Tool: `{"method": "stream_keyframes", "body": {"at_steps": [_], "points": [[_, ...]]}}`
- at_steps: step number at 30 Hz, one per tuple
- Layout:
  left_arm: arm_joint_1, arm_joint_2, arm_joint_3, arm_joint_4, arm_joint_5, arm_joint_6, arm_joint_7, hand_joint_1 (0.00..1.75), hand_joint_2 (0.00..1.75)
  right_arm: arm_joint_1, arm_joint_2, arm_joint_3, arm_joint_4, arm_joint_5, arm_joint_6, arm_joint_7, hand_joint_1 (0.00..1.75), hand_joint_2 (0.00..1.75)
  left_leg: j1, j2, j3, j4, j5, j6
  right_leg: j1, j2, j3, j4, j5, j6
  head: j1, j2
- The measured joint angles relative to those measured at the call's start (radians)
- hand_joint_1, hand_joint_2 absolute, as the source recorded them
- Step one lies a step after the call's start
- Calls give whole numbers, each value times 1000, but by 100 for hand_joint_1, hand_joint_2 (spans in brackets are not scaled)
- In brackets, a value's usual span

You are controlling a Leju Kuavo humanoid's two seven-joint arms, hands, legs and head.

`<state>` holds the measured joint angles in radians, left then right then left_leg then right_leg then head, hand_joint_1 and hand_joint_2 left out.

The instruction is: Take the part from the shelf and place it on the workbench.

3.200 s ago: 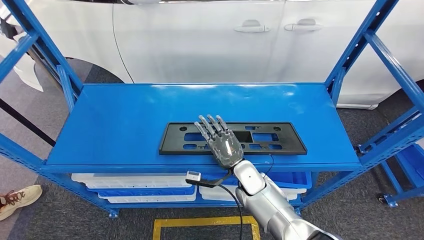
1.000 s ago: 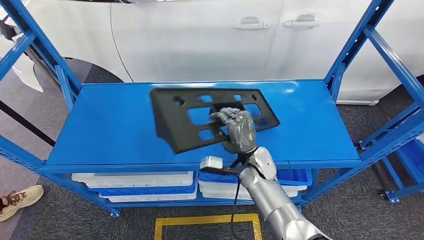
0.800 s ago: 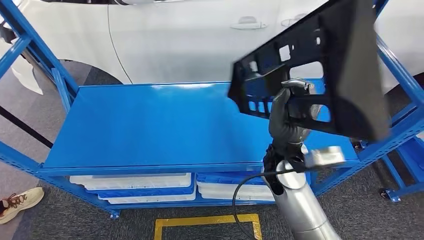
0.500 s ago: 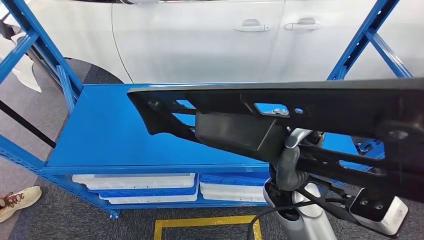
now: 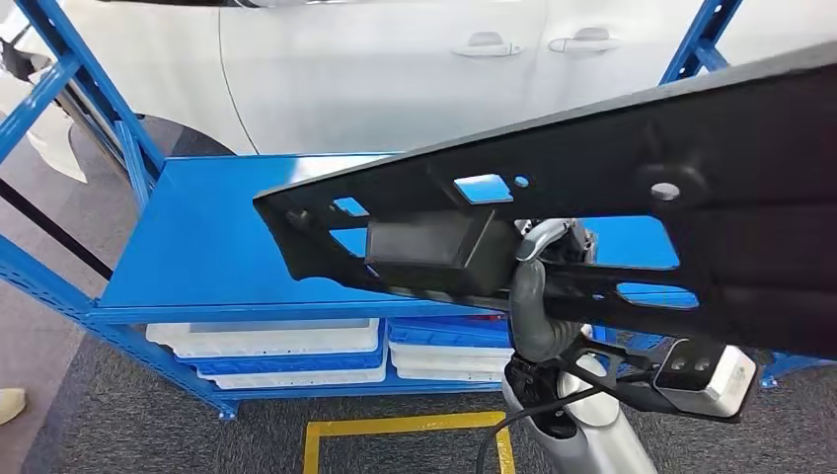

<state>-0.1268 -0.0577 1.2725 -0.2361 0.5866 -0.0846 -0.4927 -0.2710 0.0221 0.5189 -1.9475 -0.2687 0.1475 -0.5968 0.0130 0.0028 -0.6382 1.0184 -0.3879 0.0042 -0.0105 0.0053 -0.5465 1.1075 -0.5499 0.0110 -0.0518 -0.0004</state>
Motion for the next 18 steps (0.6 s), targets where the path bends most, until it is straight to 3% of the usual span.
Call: {"method": "stream_keyframes", "body": {"at_steps": [2, 3, 4, 5, 6, 7, 9, 11, 12, 13, 15, 16, 18], "points": [[-1, 2, -1, 0, 0, 0, 8, 0, 0, -14, -14, 36, 21, -14, -65, -3, 175, 175, 1, -3, -28, 41, -35, -25, 2, -1, 33, -100, 49, -27, 0, 0], [0, 3, -1, 0, 0, 1, 13, 0, 0, -14, -21, 51, 27, -19, -86, -12, 175, 175, 2, -3, -46, 89, -77, -35, 1, -2, 17, -102, 66, -38, 0, 0], [0, 4, -1, 0, 0, 2, 18, 0, 0, -12, -23, 58, 27, -20, -97, -21, 175, 175, 2, -3, -66, 156, -132, -39, 3, -3, 3, -102, 77, -43, 0, 0], [0, 5, -1, 0, 0, 4, 23, 0, 0, -8, -26, 62, 27, -20, -107, -31, 175, 175, 2, -3, -79, 219, -166, -41, 4, -3, -10, -101, 86, -44, 0, 0], [1, 5, -1, 0, 0, 6, 28, 0, 0, -3, -29, 65, 26, -20, -118, -43, 175, 175, 2, -3, -81, 263, -179, -42, 6, -3, -23, -99, 95, -45, 0, 0], [1, 6, -1, 0, 0, 7, 33, 0, 0, 2, -33, 67, 23, -19, -128, -54, 175, 175, 2, -3, -68, 276, -170, -41, 8, -3, -36, -97, 103, -44, 0, 0], [1, 7, -1, 0, 0, 9, 41, 0, 0, 10, -40, 67, 13, -18, -144, -72, 175, 175, 1, -3, 12, 194, -123, -33, 11, -3, -60, -90, 117, -42, 0, 0], [-1, 10, -1, 0, 0, 11, 47, 0, 0, 12, -46, 67, 0, -16, -146, -77, 175, 175, -4, -2, 111, 55, -114, -20, 14, -4, -76, -84, 129, -36, 0, 0], [-1, 11, -2, 0, 0, 11, 50, 0, 0, 10, -50, 69, -5, -14, -136, -73, 175, 175, -8, -2, 138, 10, -118, -15, 14, -4, -79, -83, 135, -31, 0, 0], [-1, 12, -2, 0, 0, 11, 52, 0, 0, 6, -53, 72, -8, -11, -122, -67, 175, 175, -12, -2, 149, -13, -124, -10, 13, -4, -81, -84, 142, -25, 0, 0], [-1, 13, -3, 0, 0, 10, 56, 0, 0, -8, -60, 88, -8, -3, -85, -54, 175, 175, -12, 0, 142, -24, -108, 0, 10, -4, -83, -87, 154, -13, 0, 0], [-1, 14, -5, 0, 0, 10, 59, 0, 0, -15, -63, 98, -8, -5, -70, -55, 175, 175, -10, 2, 138, -30, -98, 7, 9, -4, -87, -80, 144, -7, 0, 0], [-2, 13, -8, 0, 0, 10, 63, 0, 0, -21, -68, 114, -7, -29, -56, -64, 175, 175, -4, 6, 121, -39, -72, 20, 6, -3, -109, -15, 70, 4, 0, 0]]}}
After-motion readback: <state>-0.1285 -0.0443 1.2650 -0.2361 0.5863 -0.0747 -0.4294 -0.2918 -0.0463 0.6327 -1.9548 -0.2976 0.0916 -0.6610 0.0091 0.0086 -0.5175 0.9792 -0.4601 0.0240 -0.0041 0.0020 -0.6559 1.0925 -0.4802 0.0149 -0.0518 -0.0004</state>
